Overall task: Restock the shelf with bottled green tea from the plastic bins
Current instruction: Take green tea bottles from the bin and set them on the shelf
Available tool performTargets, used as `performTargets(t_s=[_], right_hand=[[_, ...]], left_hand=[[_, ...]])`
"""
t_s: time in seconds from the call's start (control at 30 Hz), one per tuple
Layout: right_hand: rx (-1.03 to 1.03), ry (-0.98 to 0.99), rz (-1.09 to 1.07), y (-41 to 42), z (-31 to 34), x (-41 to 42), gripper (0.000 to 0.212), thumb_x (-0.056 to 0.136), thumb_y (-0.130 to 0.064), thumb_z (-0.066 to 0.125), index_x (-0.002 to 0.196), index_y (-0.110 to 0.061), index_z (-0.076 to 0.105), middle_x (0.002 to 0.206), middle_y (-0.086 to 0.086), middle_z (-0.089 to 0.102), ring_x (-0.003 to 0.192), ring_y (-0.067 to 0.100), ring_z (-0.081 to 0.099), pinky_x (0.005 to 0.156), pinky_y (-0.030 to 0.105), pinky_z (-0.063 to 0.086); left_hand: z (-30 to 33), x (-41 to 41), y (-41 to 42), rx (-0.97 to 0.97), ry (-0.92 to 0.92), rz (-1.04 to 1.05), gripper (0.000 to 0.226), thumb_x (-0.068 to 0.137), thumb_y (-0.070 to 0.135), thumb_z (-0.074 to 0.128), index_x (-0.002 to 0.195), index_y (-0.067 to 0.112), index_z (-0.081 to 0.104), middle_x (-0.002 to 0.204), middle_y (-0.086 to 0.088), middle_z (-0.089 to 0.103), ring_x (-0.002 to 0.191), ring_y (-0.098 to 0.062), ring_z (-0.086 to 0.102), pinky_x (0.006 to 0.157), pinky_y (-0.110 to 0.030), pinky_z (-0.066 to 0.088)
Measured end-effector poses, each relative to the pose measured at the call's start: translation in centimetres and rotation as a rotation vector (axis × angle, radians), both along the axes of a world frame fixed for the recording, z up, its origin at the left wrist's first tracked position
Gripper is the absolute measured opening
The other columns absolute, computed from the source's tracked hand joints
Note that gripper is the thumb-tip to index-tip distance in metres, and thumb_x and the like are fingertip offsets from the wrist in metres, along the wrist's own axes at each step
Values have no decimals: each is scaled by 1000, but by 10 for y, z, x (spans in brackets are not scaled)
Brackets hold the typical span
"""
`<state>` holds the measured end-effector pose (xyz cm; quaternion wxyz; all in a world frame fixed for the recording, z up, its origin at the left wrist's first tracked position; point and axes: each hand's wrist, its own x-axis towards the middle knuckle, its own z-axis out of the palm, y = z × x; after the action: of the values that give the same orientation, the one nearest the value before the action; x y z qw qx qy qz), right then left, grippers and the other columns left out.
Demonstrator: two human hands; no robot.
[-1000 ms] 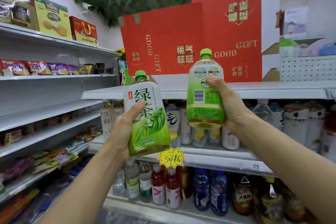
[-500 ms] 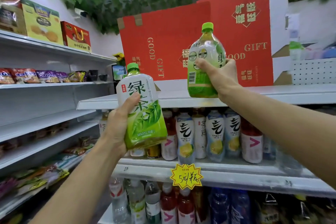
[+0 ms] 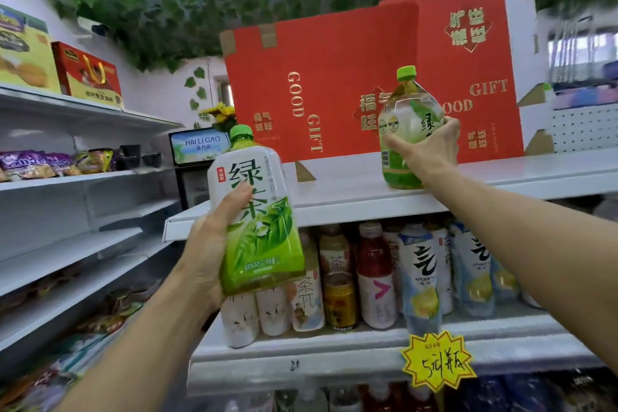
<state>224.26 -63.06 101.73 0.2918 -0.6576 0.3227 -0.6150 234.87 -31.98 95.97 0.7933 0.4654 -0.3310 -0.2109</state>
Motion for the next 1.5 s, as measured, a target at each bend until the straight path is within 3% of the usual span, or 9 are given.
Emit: performTargets(t_s=[0.23,0.33,0.4,0.5,0.7,0.87,1.03,1.2,1.5], right_hand=[[43,190,-92,19,-2,-2,114,72,-72,66,148,-5,14,151,16,24,142,34,20,117,55,17],[-341,46,-155,69,-15,5,95,86,-64,53,151,-4,17,156,16,21,145,28,18,118,54,16],[-499,22,157,119,-25,15,88,86,-62,53,152,-13,21,152,8,32,139,20,30,113,41,27],[-243,329,767,178,-28,42,106,75,-71,61,156,-31,5,145,0,42,128,14,45,100,31,36],[-96,238,1068,173,-9,94,90,81,-25,78,151,-29,22,127,1,62,108,11,66,84,27,58],[-103,223,1039,160,-8,121,88,84,-17,76,150,-25,19,124,-8,56,111,8,60,85,25,56],[-88,268,928,145,-5,149,92,77,-28,80,148,-31,22,124,-8,57,118,16,58,103,45,48],[-171,373,739,138,-2,167,50,83,-21,76,121,-27,45,116,-6,62,111,16,60,98,40,51],[-210,627,577,111,-6,165,64,93,-15,60,151,-25,34,131,8,53,117,21,53,93,26,39]], left_hand=[[11,31,11,0,-62,-37,48,73,33,73,114,10,69,101,-19,75,79,-32,74,74,-53,62],[16,47,12,25,-118,19,57,74,35,76,123,8,65,108,-22,74,91,-38,73,80,-56,60],[21,57,9,15,-131,63,60,73,35,78,124,7,63,109,-22,74,97,-41,72,83,-60,58],[33,68,-3,-65,-159,74,57,78,29,80,127,7,62,110,-22,73,98,-41,72,84,-60,58],[55,99,-24,-123,-368,141,73,69,40,84,131,10,58,116,-15,72,104,-34,72,87,-53,58],[60,132,-37,-38,-447,113,65,74,38,82,131,17,58,120,-10,72,109,-29,70,96,-52,55],[65,155,-46,114,-543,150,68,79,49,78,138,26,51,125,-2,69,114,-25,67,100,-51,53],[57,176,-63,221,-580,220,86,84,20,79,153,33,29,132,-1,59,123,-23,57,106,-50,48],[76,209,-90,408,-572,174,81,89,10,73,151,29,26,130,-1,59,126,-26,54,112,-55,41]])
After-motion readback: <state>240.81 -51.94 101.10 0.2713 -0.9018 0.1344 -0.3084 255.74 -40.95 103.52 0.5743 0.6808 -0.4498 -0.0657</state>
